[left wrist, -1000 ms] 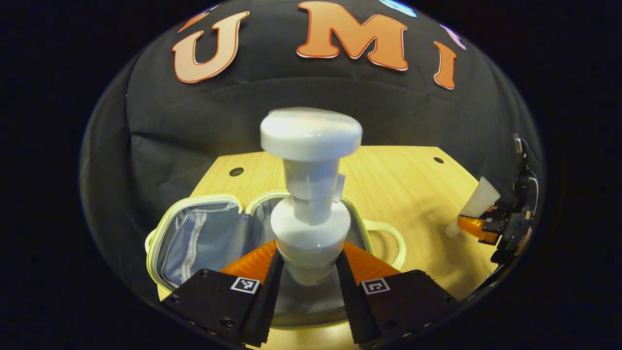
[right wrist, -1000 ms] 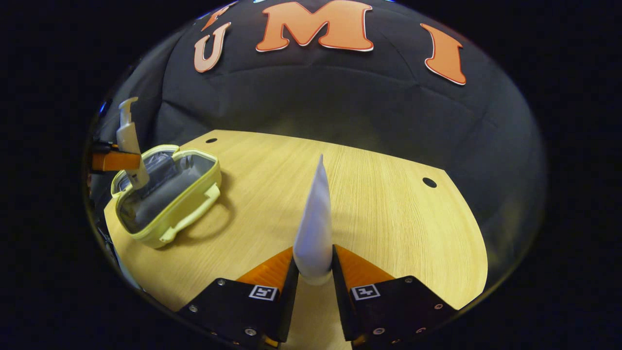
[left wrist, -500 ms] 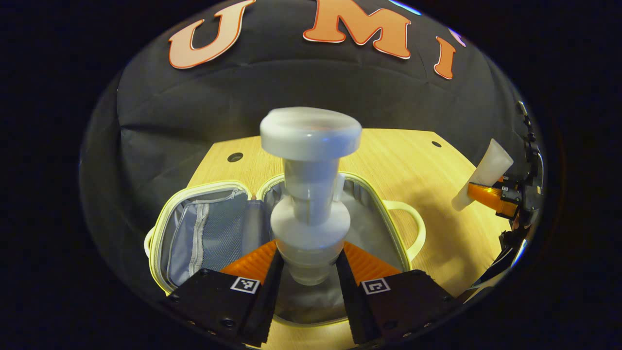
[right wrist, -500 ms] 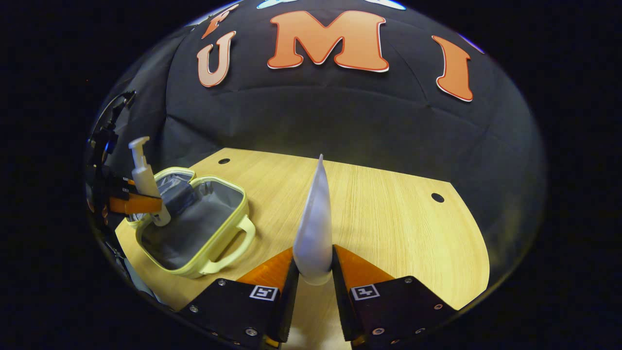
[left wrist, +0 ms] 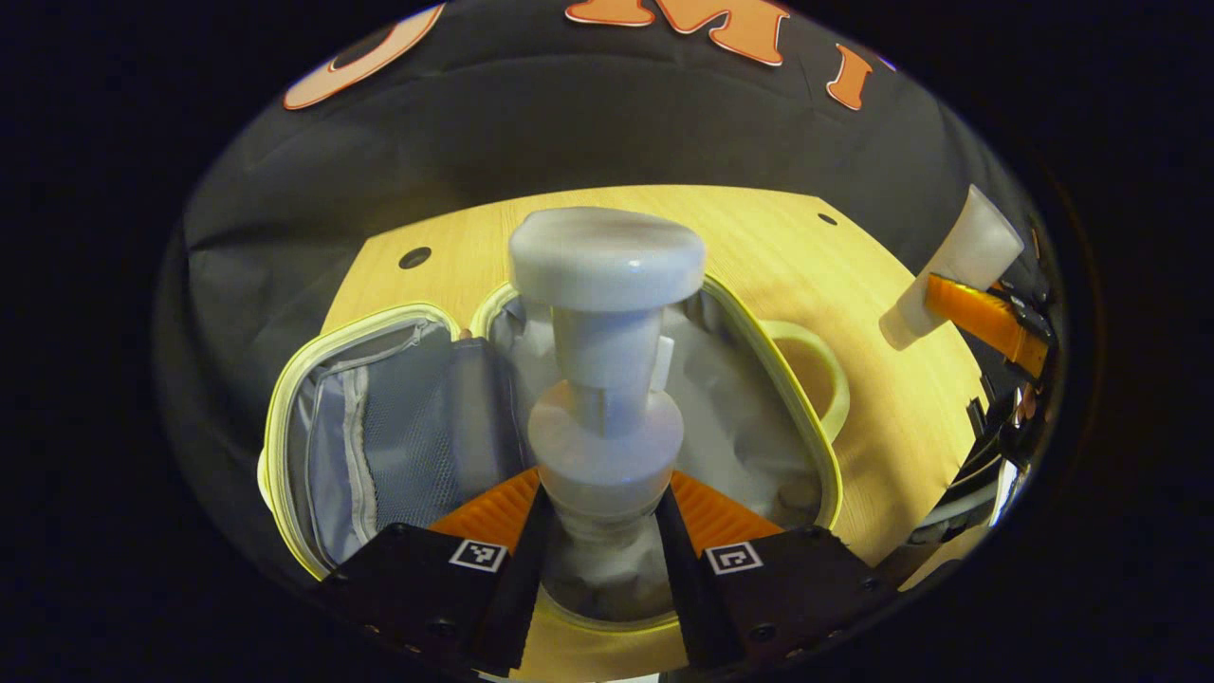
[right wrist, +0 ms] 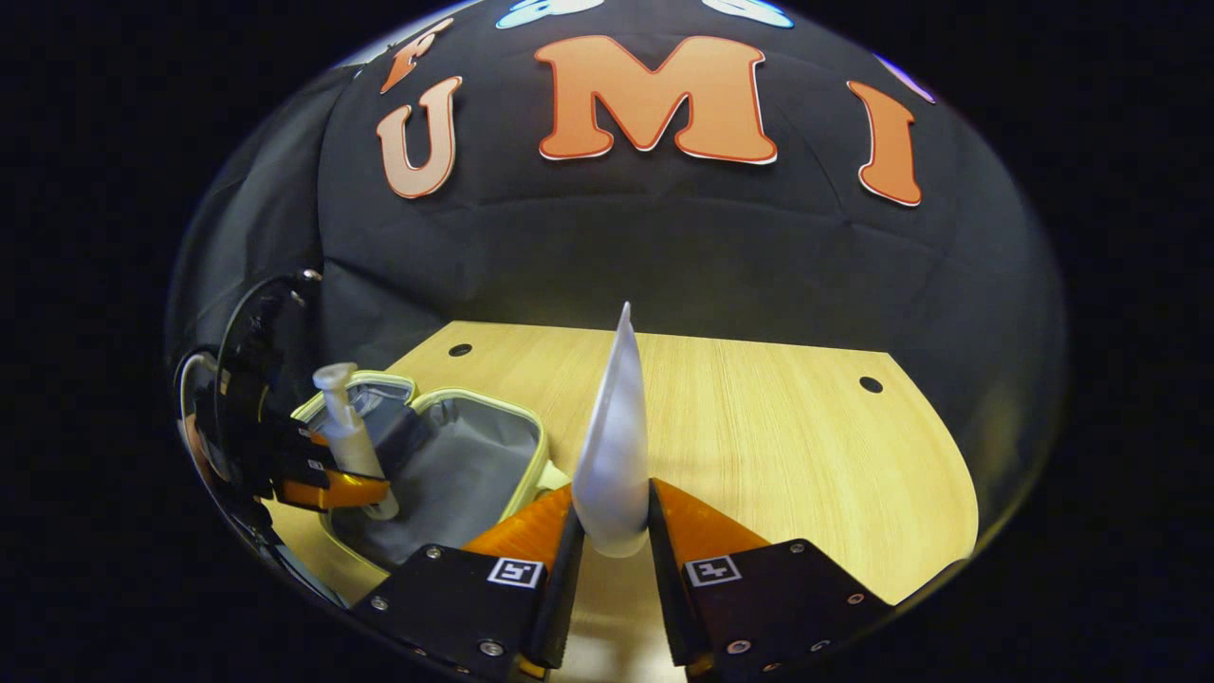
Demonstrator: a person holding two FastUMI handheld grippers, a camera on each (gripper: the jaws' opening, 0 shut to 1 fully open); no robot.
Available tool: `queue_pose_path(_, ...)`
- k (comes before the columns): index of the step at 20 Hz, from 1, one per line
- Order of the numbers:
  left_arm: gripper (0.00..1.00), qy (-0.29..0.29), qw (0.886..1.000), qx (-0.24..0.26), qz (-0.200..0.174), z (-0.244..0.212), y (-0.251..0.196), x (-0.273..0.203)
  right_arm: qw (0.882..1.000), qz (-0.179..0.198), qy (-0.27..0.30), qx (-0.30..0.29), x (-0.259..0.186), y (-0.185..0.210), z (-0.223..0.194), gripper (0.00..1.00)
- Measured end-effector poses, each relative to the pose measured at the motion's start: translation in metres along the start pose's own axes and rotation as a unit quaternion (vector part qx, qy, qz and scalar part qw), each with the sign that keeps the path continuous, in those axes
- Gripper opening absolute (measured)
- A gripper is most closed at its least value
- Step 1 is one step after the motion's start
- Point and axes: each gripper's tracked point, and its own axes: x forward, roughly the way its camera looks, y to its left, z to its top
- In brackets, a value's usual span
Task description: First open the suitcase, pack the skin care products into it, and then close the suitcase.
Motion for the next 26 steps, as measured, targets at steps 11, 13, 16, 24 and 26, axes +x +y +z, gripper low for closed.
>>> queue_pose_path(11, 0.61, 0.083, 0.996, -0.043, -0.009, -0.020, 0.002, 0.028, 0.993, 0.095, 0.056, 0.030, 0.011, 0.080, -0.005, 0.41)
queue_pose_path(13, 0.61, 0.093, 0.994, -0.054, 0.002, -0.019, 0.002, 0.036, 0.991, 0.108, 0.070, 0.032, 0.017, 0.088, -0.010, 0.41)
queue_pose_path(16, 0.60, 0.096, 0.992, -0.078, 0.000, -0.021, -0.002, 0.048, 0.986, 0.127, 0.095, 0.042, 0.024, 0.096, -0.019, 0.41)
queue_pose_path(24, 0.63, 0.094, 0.988, -0.119, 0.029, -0.023, -0.001, 0.060, 0.972, 0.170, 0.149, 0.071, 0.035, 0.121, -0.032, 0.40)
queue_pose_path(26, 0.64, 0.077, 0.989, -0.121, 0.024, -0.018, -0.004, 0.056, 0.968, 0.177, 0.161, 0.071, 0.039, 0.123, -0.038, 0.40)
